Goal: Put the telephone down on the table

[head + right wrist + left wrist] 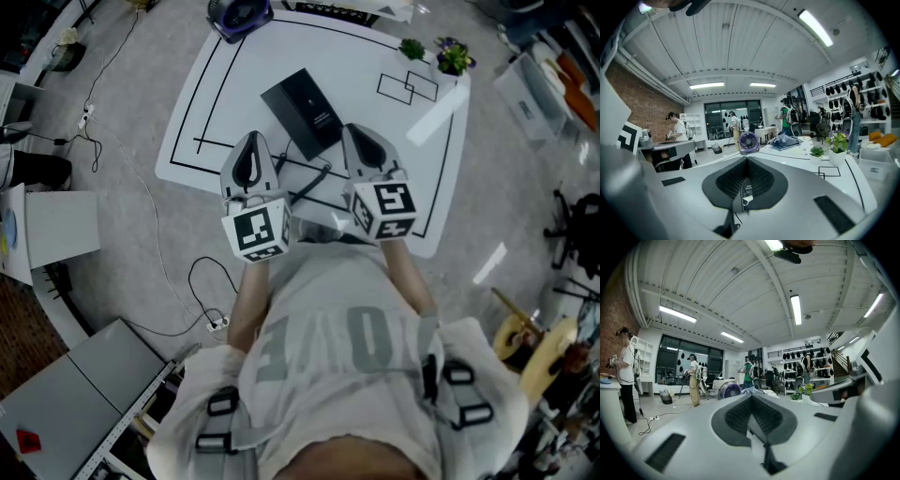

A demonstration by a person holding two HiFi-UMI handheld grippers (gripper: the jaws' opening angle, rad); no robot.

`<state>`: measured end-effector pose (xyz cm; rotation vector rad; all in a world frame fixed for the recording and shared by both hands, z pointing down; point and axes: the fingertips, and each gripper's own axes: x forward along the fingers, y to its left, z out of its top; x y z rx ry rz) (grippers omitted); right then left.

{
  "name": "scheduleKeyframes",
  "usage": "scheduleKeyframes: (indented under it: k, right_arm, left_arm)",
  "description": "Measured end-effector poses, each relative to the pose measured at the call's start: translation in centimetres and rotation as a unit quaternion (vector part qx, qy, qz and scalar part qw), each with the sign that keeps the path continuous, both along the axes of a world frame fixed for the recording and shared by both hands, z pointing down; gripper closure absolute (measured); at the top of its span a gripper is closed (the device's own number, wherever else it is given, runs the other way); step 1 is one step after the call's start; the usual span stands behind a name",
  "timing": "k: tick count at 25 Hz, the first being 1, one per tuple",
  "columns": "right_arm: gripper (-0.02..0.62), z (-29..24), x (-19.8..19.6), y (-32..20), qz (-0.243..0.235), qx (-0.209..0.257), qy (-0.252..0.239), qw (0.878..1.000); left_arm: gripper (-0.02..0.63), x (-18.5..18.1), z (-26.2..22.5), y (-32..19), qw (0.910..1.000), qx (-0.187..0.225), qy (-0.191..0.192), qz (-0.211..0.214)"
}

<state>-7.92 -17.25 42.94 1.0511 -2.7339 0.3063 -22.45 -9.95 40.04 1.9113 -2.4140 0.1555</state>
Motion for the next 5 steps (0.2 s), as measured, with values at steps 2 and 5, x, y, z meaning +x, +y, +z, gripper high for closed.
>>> scheduleKeyframes:
  k: [2,5]
  right_arm:
    - [0.589,0.05,-0.03,0.0,0.0,0.0,0.001,1.0]
    - [0.588,0.14,-0.08,0.0,0.0,0.0,0.002,1.0]
  left_arm:
    - [0.6,-0.16,-0.01,-0.02,1.0,0.0,-0.002,0.0]
    - [0.6,-0.46,0.12,-0.04,1.0,-0.001,-0.007,-0.002]
